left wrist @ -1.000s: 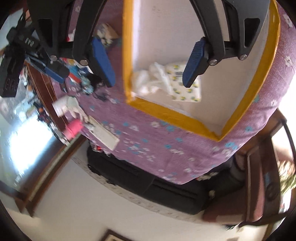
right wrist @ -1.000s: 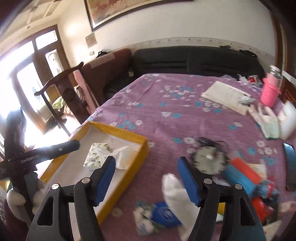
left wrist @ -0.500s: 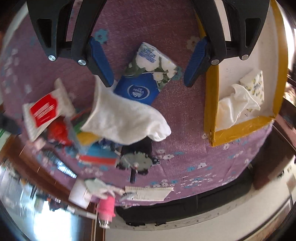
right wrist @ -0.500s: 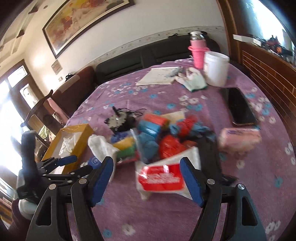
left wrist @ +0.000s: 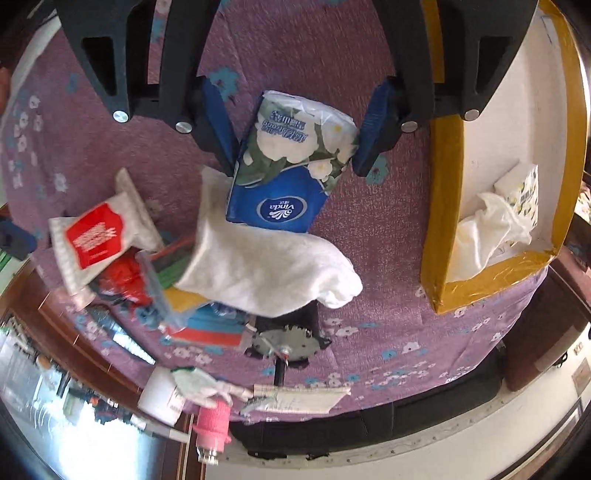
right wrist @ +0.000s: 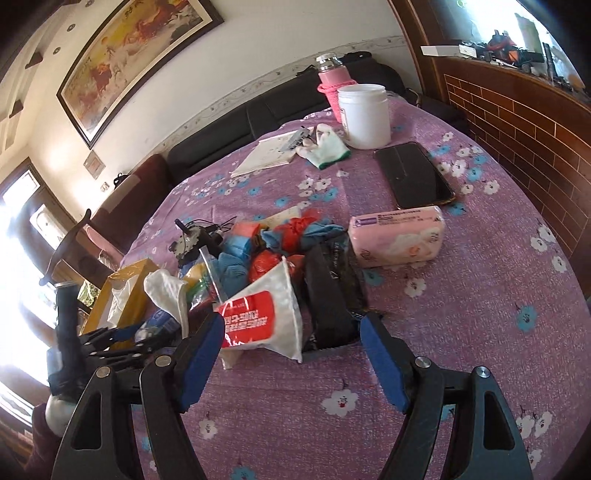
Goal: Organize soft objects
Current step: 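Grasp the blue Vinda tissue pack with the left tool, then place the Vinda pack in the tray while the right tool places the pink tissue pack, then grasp the white cloth with the left tool while the right tool grasps the red-labelled wipes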
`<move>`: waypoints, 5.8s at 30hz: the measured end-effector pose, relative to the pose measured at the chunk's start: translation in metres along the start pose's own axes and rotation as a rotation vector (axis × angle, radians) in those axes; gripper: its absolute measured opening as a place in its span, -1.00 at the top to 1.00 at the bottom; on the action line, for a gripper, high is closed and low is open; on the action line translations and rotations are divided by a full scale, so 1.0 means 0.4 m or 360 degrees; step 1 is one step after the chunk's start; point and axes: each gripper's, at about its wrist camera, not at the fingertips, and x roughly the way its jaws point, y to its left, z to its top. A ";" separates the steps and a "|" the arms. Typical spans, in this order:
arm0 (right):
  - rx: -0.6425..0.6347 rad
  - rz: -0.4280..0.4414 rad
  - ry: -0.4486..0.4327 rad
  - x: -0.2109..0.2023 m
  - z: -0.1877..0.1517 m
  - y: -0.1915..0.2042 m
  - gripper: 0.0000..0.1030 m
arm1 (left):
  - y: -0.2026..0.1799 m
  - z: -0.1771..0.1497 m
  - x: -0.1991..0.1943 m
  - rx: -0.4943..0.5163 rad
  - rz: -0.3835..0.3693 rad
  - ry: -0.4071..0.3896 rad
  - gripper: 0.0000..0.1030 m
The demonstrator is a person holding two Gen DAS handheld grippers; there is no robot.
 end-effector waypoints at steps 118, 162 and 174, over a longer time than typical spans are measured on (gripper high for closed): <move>-0.0168 -0.0096 0.0063 0.087 0.002 0.213 -0.73 | 0.123 -0.046 -0.144 -0.0399 -0.0424 -0.0150 -0.64; -0.0080 -0.0223 -0.0057 0.085 0.046 0.124 -0.73 | 0.113 -0.202 -0.218 -0.0405 -0.0473 -0.0311 0.68; -0.0217 0.0119 0.0460 0.263 0.082 0.191 -0.75 | 0.156 -0.239 -0.261 -0.0447 -0.0486 -0.0371 0.68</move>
